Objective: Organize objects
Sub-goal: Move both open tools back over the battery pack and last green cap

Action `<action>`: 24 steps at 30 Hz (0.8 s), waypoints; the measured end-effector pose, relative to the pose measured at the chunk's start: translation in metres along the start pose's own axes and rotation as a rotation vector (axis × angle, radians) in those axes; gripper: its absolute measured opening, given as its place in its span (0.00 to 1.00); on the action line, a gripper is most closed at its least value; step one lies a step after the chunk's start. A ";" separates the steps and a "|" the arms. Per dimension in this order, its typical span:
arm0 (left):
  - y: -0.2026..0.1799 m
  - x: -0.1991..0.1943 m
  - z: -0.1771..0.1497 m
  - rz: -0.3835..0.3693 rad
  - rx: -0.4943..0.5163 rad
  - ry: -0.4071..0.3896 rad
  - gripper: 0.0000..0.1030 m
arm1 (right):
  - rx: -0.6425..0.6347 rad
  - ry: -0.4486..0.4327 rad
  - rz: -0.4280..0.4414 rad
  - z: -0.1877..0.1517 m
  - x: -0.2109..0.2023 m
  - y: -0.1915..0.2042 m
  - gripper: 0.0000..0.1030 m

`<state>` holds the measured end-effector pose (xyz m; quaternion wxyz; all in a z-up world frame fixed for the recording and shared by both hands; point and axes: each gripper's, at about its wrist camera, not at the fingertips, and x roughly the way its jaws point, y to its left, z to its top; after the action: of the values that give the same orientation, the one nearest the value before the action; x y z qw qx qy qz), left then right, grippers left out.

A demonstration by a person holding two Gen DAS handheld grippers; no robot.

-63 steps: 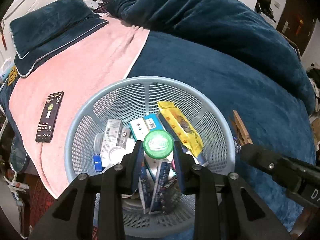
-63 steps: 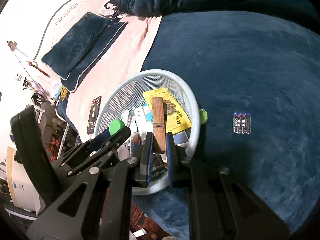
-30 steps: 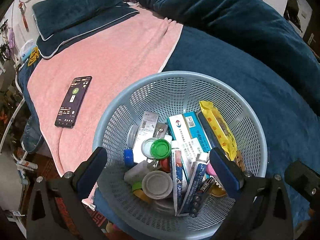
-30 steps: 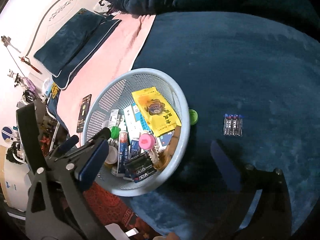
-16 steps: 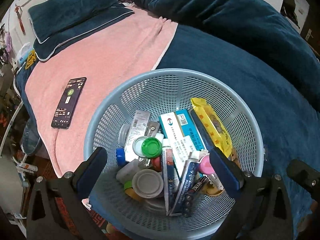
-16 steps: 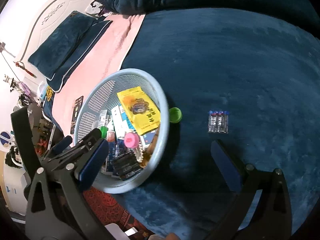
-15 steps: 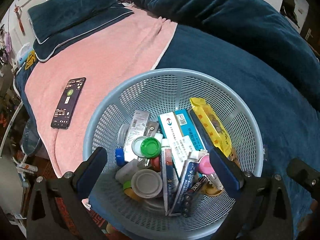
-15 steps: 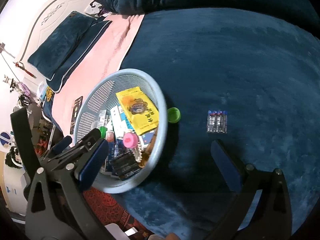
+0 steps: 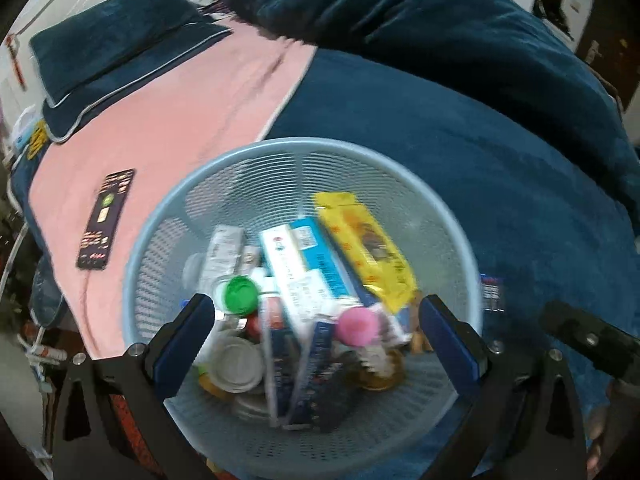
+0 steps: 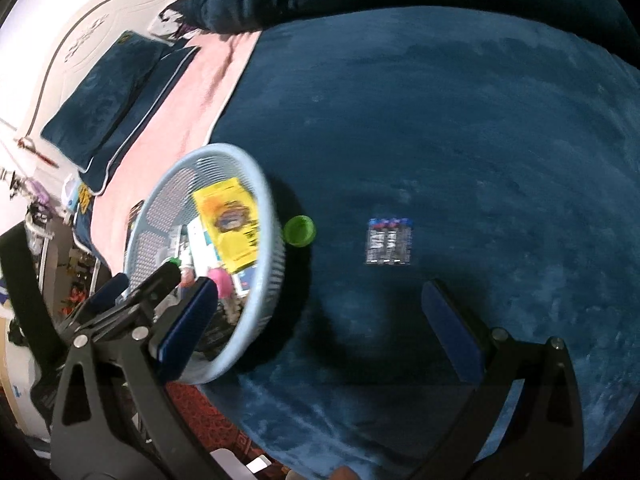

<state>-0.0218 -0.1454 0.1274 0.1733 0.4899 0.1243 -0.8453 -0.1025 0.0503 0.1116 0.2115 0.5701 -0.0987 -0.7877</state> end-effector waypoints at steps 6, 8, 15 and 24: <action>-0.026 0.000 -0.002 -0.050 0.072 -0.002 0.99 | 0.062 0.026 -0.040 0.005 0.012 -0.033 1.00; -0.031 0.001 -0.003 -0.054 0.090 0.000 0.99 | 0.072 0.042 -0.063 0.006 0.020 -0.043 1.00; -0.042 0.010 -0.006 -0.065 0.132 0.022 0.99 | -0.170 0.032 -0.185 0.003 0.045 -0.038 1.00; -0.035 0.013 -0.007 -0.062 0.134 0.014 0.99 | -0.474 0.038 -0.079 0.002 0.066 -0.011 0.98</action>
<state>-0.0369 -0.1136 0.1141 0.1131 0.5020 0.0837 -0.8533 -0.1244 0.0301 0.0514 0.3101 0.5228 0.1156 -0.7856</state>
